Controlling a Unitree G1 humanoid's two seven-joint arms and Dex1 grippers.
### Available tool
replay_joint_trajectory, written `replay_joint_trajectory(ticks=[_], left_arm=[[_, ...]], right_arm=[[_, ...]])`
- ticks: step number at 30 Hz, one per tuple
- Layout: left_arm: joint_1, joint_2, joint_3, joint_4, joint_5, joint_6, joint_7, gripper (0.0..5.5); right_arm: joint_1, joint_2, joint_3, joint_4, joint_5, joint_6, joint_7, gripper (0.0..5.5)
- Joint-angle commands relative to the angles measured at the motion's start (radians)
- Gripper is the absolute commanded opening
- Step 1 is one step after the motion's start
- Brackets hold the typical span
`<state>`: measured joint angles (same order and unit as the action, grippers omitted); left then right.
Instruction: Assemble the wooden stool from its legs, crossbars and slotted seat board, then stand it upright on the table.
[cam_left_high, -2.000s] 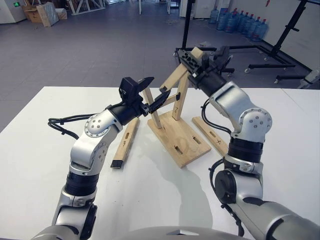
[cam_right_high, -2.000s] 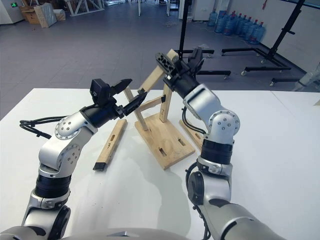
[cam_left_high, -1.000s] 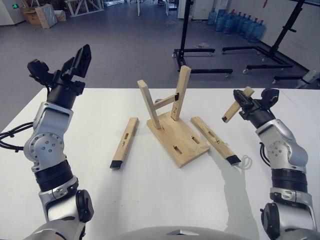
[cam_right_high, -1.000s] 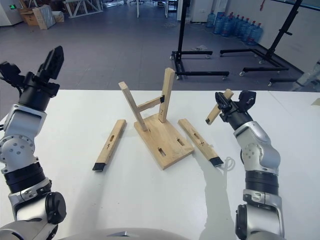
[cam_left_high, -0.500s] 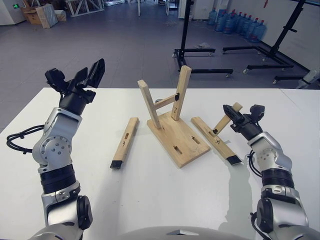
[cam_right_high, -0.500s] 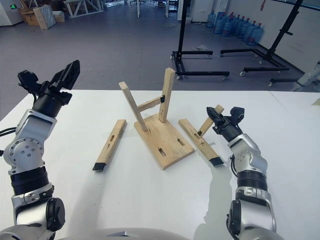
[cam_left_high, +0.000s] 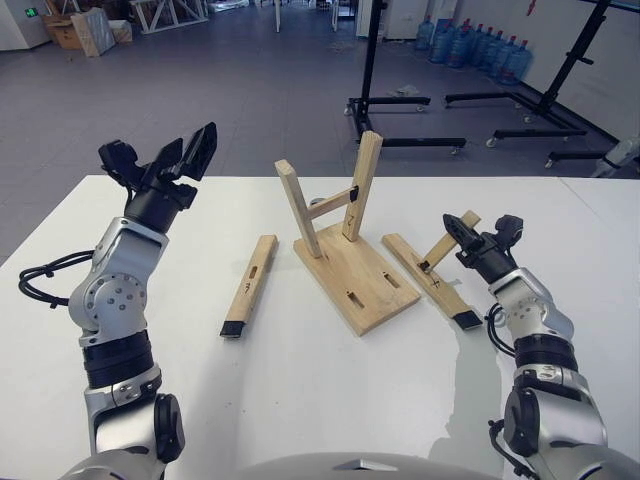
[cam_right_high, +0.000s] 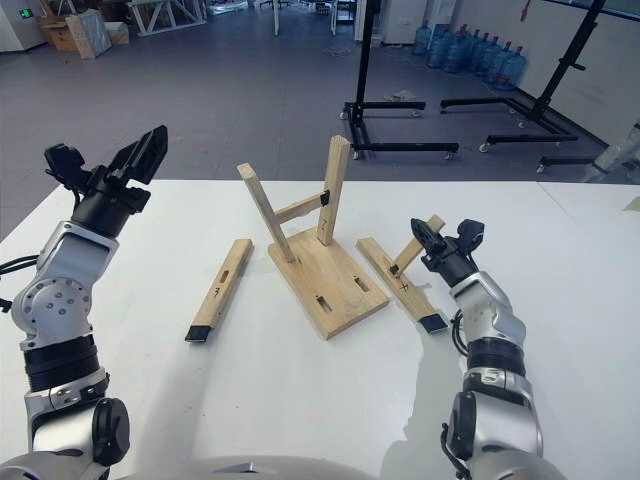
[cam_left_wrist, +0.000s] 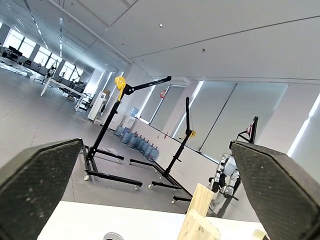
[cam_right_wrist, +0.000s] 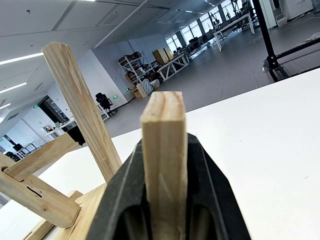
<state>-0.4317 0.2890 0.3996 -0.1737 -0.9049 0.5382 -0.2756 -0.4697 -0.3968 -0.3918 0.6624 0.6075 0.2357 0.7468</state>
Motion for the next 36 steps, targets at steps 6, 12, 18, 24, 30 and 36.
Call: replay_joint_trajectory(ticks=[6, 12, 18, 24, 30, 36], left_arm=[[0.018, -0.002, -0.013, -0.008, 0.01, -0.007, -0.008, 5.4], [0.016, -0.001, -0.017, -0.008, 0.013, -0.007, -0.008, 5.4], [0.008, 0.0, -0.026, 0.0, 0.018, -0.006, -0.014, 5.4], [0.01, 0.005, -0.032, -0.006, 0.023, -0.006, -0.018, 5.4], [0.003, 0.005, -0.043, 0.0, 0.037, -0.01, -0.028, 5.4], [0.002, 0.003, -0.05, -0.004, 0.046, -0.014, -0.031, 5.4]], right_arm=[[-0.045, -0.009, 0.001, 0.036, -0.031, -0.015, 0.023, 0.4], [-0.034, -0.017, -0.011, 0.044, -0.033, -0.018, 0.022, 0.4], [-0.036, -0.013, 0.0, 0.097, -0.065, -0.053, 0.027, 0.4], [-0.051, -0.01, 0.014, 0.137, -0.091, -0.082, 0.041, 0.4], [-0.01, -0.013, 0.052, 0.085, -0.134, -0.124, 0.051, 0.4], [0.045, -0.002, 0.065, 0.033, -0.158, -0.17, 0.032, 0.4]])
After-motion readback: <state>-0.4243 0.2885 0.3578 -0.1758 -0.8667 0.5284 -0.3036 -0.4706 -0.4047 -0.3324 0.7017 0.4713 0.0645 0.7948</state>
